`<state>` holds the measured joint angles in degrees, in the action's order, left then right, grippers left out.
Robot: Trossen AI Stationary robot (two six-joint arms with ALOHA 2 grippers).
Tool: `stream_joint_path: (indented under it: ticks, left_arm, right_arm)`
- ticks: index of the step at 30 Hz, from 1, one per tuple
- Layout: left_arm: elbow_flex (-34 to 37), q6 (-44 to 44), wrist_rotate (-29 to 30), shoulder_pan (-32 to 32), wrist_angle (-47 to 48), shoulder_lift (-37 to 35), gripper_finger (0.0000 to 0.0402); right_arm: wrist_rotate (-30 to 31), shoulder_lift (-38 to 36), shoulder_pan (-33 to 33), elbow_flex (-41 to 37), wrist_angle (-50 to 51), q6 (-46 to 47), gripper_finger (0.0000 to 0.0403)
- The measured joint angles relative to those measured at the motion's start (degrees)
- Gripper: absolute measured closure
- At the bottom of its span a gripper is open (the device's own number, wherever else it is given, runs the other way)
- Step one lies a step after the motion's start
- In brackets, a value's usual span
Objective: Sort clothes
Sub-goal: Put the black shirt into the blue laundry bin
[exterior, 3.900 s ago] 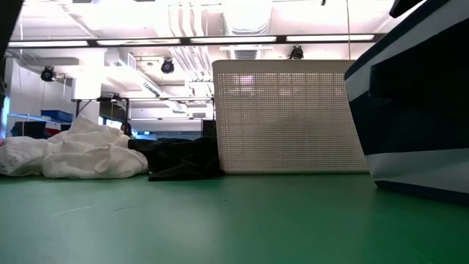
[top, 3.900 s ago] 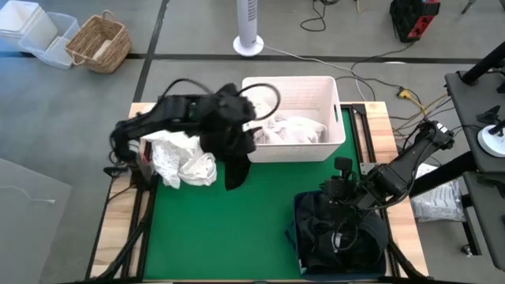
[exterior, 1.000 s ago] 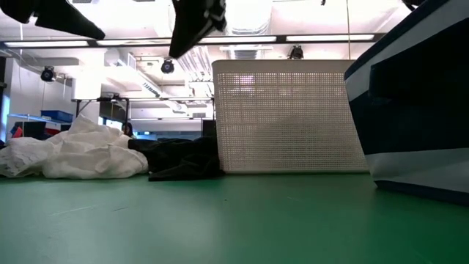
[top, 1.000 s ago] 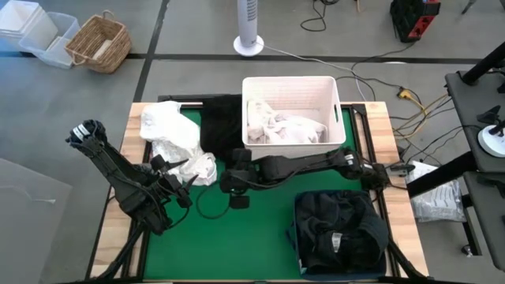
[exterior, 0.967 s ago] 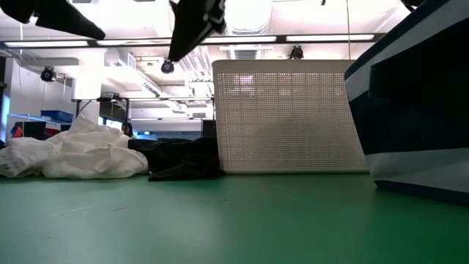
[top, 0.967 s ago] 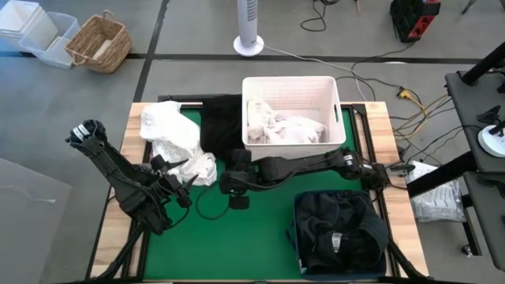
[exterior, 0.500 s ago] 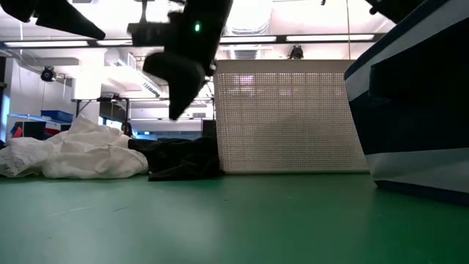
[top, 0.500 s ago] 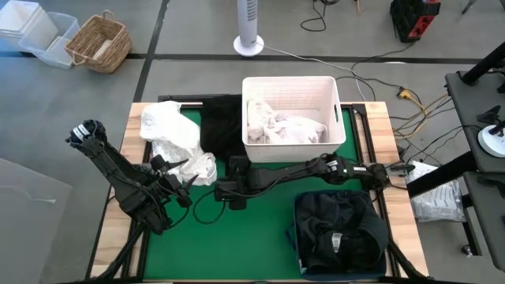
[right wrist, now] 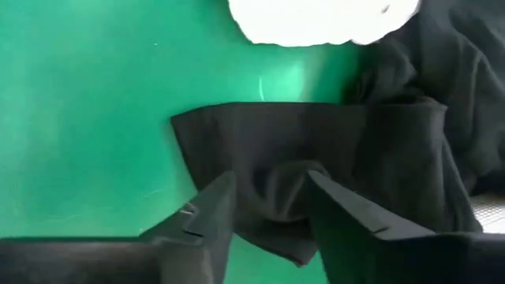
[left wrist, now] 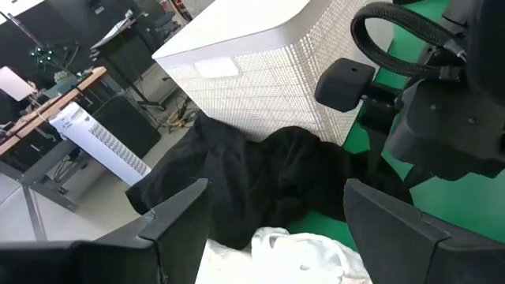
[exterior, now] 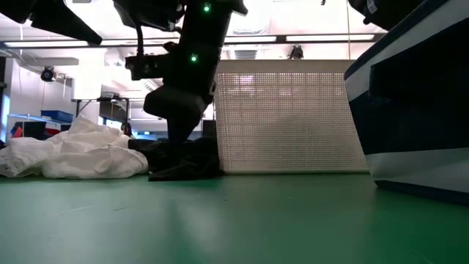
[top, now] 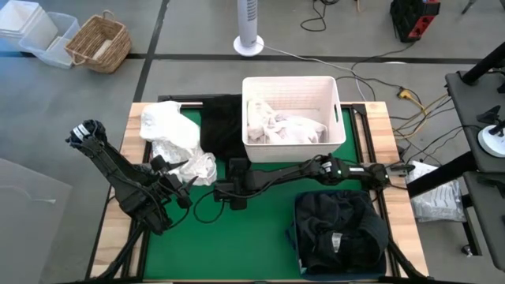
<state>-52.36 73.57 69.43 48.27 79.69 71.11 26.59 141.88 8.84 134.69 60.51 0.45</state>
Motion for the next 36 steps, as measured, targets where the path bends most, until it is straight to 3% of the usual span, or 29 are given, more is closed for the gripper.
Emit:
stream_joint_path:
  ticks: [6,10,12,21,29,32,36]
  left_arm:
    - [0.0,1.7,-0.7,0.0,1.5,0.0,0.0139]
    - [0.0,10.4,-6.1,0.0,8.3,0.0,0.0139]
    - [0.0,15.0,-6.6,0.0,10.5,-0.1,0.0139]
    - [0.3,15.4,-7.5,0.0,10.3,-0.2,0.0139]
    - [0.3,15.4,-7.5,0.0,10.3,-0.2,0.0139]
    - [0.3,15.4,-7.5,0.0,10.3,-0.2,0.0139]
    - [0.3,15.4,-7.5,0.0,10.3,-0.2,0.0139]
  right_arm:
    - [0.0,0.0,0.1,-0.3,0.0,0.5,0.0183]
    - [0.0,0.0,0.1,-1.0,0.0,1.0,0.0151]
    - [0.0,0.0,0.0,-1.8,-0.2,1.1,0.0141]
    - [0.0,0.0,-1.2,-8.4,-7.5,1.2,0.0132]
    - [-1.7,-0.3,-2.4,-10.6,-9.0,5.0,0.0172]
    - [-1.7,-0.4,-3.0,-12.1,-10.1,6.2,0.0217]
    - [-1.5,-0.4,-3.1,-12.8,-10.5,6.3,0.0316]
